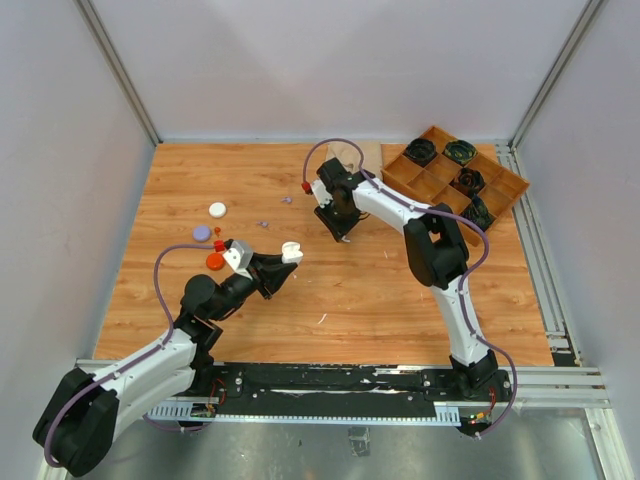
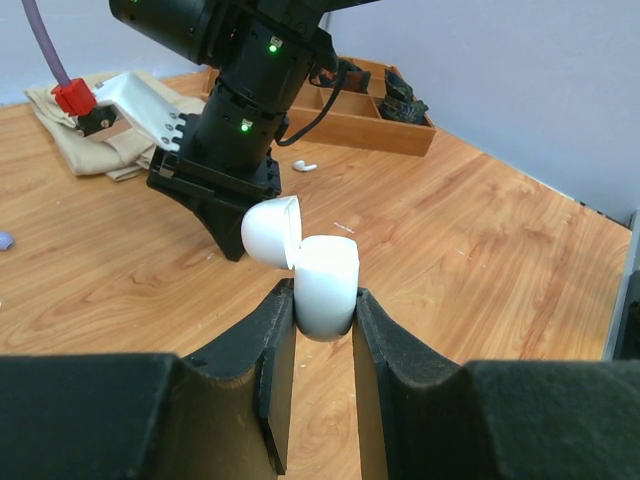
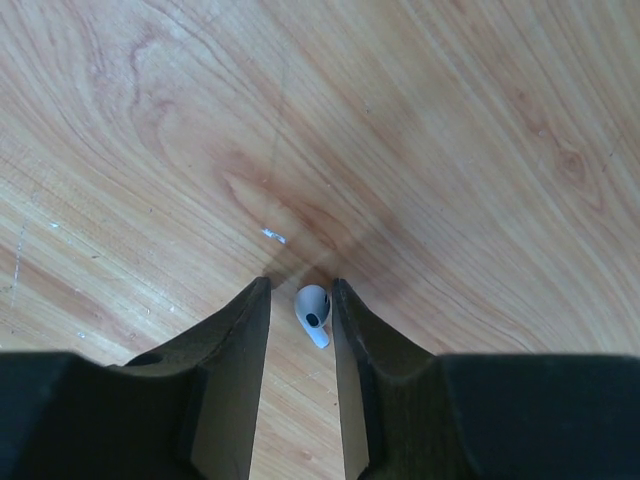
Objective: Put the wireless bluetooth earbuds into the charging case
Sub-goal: Pick up the earbud from the center of the board, then place the earbud in the charging case.
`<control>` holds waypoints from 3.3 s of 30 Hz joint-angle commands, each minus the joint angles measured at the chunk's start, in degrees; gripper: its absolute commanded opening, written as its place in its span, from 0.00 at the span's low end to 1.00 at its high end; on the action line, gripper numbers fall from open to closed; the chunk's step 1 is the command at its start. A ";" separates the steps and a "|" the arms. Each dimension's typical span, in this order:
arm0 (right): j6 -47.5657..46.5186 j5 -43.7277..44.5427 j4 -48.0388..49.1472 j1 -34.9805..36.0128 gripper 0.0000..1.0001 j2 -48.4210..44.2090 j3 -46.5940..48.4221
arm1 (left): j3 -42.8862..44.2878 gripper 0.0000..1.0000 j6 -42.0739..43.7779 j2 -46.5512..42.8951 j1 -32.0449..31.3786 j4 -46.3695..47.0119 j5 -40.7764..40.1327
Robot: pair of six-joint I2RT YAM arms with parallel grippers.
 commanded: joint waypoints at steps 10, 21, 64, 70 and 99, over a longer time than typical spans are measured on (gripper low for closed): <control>-1.46 2.68 -5.44 1.30 0.32 0.97 0.86 | 1.01 0.00 0.65 0.62 0.31 1.04 1.74; -1.53 1.64 -5.39 1.32 0.13 0.58 0.51 | 1.33 0.00 0.62 1.02 0.31 0.93 1.82; 22.91 -16.68 56.42 10.36 0.07 -69.64 -54.85 | 1.24 0.00 1.12 6.26 0.31 26.26 13.18; 24.58 -16.33 64.76 13.81 0.07 -70.77 -58.46 | 1.94 0.00 -0.07 6.69 0.31 27.68 14.29; 32.28 -14.67 82.46 18.74 0.05 -66.27 -66.07 | 2.03 0.00 -3.99 5.16 0.31 32.97 14.98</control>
